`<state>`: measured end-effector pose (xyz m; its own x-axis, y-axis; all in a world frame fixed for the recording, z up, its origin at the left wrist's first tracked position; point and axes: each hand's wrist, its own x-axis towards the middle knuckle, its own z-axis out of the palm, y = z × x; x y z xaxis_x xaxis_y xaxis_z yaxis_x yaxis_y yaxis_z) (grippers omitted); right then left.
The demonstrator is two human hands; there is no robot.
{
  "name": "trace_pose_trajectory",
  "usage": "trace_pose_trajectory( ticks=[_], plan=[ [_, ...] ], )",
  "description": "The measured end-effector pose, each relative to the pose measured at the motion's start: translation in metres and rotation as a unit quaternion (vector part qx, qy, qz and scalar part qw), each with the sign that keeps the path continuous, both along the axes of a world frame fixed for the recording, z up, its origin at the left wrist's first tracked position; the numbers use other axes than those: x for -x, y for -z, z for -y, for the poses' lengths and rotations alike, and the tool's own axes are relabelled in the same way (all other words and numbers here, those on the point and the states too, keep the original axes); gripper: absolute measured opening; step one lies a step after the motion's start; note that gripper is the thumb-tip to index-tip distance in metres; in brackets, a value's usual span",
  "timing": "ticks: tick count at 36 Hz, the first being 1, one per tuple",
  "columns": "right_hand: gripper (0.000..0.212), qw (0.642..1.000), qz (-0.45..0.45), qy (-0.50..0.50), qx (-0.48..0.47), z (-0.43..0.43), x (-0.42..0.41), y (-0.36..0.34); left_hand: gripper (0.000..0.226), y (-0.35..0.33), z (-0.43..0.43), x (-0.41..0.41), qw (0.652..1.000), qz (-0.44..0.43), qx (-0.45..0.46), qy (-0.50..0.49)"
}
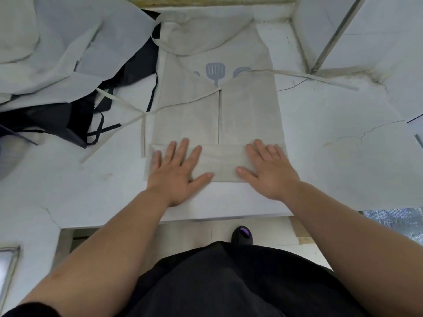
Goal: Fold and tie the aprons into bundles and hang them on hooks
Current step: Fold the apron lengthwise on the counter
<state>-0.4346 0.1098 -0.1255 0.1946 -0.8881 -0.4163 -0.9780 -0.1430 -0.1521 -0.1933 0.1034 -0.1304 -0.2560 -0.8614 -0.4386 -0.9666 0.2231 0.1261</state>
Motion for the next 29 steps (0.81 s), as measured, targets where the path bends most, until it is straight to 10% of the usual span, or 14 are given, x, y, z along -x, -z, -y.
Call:
trace_pose_trajectory(
  ticks=[7, 16, 24, 29],
  plan=[
    [0.117, 1.0, 0.006, -0.026, -0.004, 0.008, 0.017, -0.006, 0.104, -0.012, 0.006, -0.016, 1.0, -0.001, -0.022, -0.007],
    [0.053, 0.999, 0.024, -0.023, -0.002, 0.019, 0.008, -0.027, 0.087, -0.029, 0.014, -0.011, 0.999, -0.04, -0.003, -0.032],
    [0.06, 0.996, -0.014, -0.03, -0.084, 0.023, 0.008, -0.045, 0.038, -0.058, 0.036, -0.006, 0.997, -0.011, -0.065, -0.036],
    [0.018, 0.994, -0.008, 0.015, -0.11, 0.042, 0.016, -0.073, 0.025, -0.071, 0.048, -0.012, 0.969, -0.122, -0.127, -0.171]
  ],
)
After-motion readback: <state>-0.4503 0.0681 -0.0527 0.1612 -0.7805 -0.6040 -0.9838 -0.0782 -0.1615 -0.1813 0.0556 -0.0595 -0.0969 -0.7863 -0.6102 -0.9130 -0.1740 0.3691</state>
